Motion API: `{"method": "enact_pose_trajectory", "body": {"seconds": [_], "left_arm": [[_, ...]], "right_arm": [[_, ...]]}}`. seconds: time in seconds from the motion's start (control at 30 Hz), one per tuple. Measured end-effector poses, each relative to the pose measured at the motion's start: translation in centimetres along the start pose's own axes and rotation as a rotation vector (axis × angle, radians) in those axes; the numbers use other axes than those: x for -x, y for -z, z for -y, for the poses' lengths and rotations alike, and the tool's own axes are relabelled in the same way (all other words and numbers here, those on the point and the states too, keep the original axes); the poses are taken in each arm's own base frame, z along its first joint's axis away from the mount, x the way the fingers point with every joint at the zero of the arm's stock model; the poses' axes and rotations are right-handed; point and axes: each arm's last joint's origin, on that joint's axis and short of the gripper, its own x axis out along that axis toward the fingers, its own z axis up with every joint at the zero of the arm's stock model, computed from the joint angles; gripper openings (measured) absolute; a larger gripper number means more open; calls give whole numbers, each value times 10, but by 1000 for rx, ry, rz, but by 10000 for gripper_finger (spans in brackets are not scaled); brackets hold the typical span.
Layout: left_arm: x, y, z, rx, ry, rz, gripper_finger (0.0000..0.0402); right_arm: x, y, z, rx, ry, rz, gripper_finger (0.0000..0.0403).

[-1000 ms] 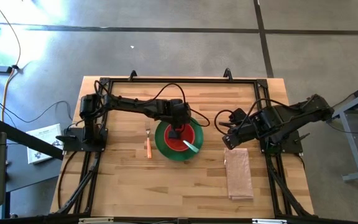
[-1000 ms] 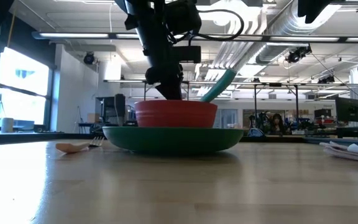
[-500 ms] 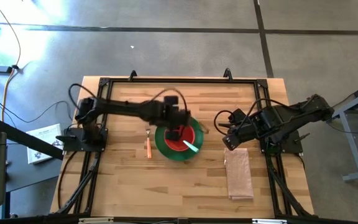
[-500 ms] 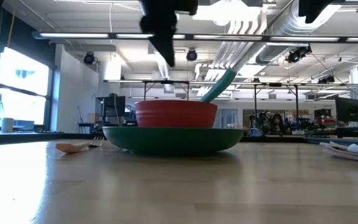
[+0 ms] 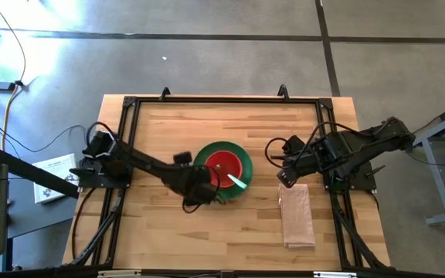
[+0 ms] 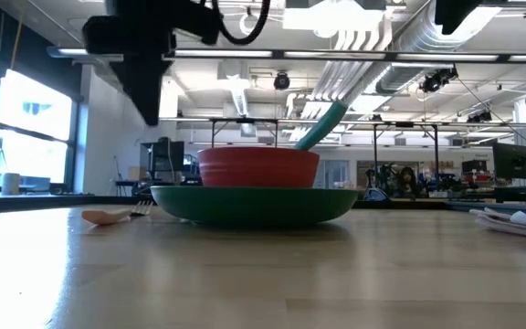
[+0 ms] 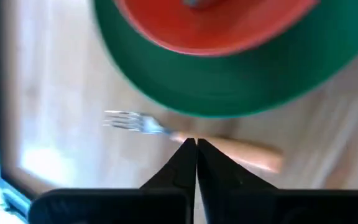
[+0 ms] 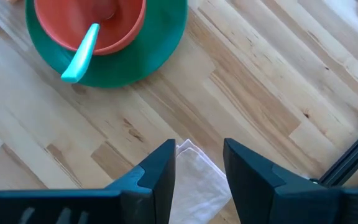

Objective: Set table place
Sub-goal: Adjust the light orange fork

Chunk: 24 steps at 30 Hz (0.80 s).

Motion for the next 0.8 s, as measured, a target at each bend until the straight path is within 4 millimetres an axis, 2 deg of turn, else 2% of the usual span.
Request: {"method": "enact_pose_trajectory", "body": {"seconds": [0.1,0.27,0.57,0.8], "left_arm": [[-16,8,14,64,66,-6,6],[-31,20,24,106,113,-52,2],[-34,24,24,133,148,-47,1],[-42,26,31,146,222,-17,0]], "right_arm": [[0,0,0,15,-1,4,126],[0,0,0,37,-3,6,126],[0,0,0,74,-3,6,126],[0,-1,0,82,3,16,126]]}}
